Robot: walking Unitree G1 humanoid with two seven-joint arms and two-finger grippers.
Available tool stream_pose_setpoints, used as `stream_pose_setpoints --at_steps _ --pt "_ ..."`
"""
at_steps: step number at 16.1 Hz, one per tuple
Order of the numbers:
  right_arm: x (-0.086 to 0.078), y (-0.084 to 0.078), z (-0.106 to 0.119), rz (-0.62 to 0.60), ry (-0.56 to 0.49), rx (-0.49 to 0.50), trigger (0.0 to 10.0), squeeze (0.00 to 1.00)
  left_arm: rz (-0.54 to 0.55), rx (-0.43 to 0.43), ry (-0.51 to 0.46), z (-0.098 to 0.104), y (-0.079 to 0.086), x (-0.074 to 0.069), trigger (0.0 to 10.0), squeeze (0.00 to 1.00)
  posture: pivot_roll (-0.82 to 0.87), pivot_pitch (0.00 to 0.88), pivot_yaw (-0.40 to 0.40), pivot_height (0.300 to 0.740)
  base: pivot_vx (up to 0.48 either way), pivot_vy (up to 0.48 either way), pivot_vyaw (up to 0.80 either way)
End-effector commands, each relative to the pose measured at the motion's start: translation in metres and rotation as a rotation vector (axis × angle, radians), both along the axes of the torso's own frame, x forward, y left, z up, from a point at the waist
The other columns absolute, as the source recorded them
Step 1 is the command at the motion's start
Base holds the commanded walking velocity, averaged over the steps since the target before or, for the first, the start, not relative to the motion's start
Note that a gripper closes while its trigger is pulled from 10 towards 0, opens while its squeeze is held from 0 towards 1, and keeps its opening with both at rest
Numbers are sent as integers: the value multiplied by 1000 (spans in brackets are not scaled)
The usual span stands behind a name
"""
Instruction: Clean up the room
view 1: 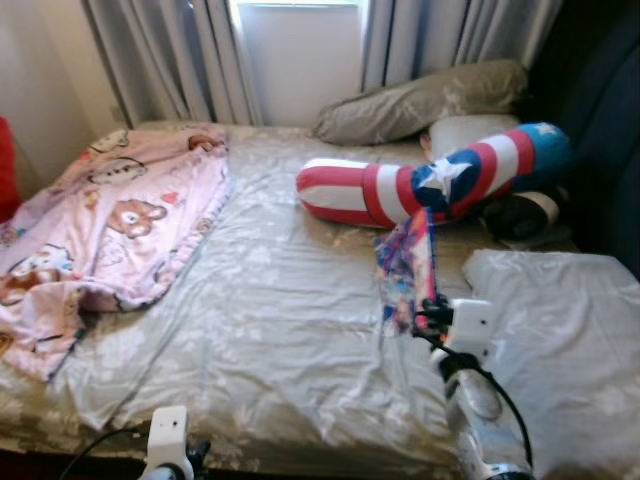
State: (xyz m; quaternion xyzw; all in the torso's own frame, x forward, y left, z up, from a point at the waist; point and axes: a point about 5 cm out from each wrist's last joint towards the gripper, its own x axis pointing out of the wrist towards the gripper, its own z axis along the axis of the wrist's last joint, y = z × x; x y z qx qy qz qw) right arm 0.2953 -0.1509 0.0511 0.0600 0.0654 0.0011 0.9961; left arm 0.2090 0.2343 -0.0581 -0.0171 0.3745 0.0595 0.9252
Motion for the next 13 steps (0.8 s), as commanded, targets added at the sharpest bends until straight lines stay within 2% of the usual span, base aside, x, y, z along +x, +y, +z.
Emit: stream_pose_setpoints --at_steps 1,2,13 --pt "7 -8 18 -25 -76 -11 10000 0 -15 1 9 -2 -2 -2 10000 0 21 0 -15 708 0 -341 0" --pt "8 -8 18 -24 -76 -12 10000 0 -14 1 9 -2 -3 -2 10000 0 20 0 -15 708 0 -330 0" --pt "7 -9 18 -31 -70 -14 10000 0 2 -12 0 -2 -4 -2 10000 0 19 15 -15 708 0 0 0"
